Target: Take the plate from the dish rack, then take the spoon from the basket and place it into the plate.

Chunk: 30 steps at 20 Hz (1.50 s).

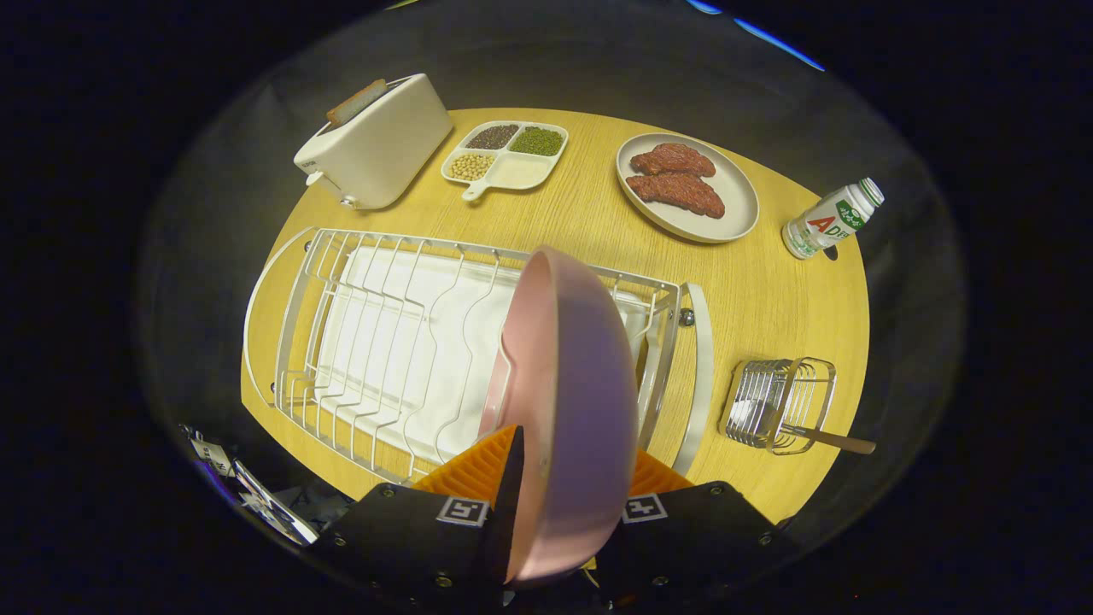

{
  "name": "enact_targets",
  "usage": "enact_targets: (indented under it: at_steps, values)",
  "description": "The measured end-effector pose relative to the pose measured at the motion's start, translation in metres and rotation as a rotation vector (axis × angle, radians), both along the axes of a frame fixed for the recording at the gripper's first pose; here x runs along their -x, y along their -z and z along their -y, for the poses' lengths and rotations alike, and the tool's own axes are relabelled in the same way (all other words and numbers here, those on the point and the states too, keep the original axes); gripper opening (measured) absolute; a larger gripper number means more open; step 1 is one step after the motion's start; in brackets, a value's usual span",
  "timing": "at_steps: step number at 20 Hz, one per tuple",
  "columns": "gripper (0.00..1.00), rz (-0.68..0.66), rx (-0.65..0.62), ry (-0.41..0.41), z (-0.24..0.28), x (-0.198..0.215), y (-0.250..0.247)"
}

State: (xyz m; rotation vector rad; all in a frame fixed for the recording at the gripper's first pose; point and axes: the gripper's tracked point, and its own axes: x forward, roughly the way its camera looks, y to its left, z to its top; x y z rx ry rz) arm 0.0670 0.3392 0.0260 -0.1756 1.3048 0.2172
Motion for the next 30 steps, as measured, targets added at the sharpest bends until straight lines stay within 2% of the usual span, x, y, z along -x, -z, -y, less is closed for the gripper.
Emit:
enact_targets:
  at_steps: [7, 8, 9, 12, 23, 25, 30]
  values:
    - [0.40, 0.034, 0.077, -0.025, 0.013, -0.015, -0.020]
    - [0.40, 0.023, 0.070, 0.024, 0.013, -0.015, -0.025]
    - [0.29, 0.012, 0.061, 0.035, 0.013, -0.014, -0.026]
    - [0.29, -0.002, 0.056, 0.036, 0.017, -0.016, -0.021]
    - [0.29, 0.052, 0.220, -0.111, 0.016, -0.034, -0.052]
    - [0.24, 0.051, 0.214, -0.105, 0.017, -0.031, -0.057]
    - [0.24, 0.041, 0.166, -0.079, 0.024, -0.024, -0.057]
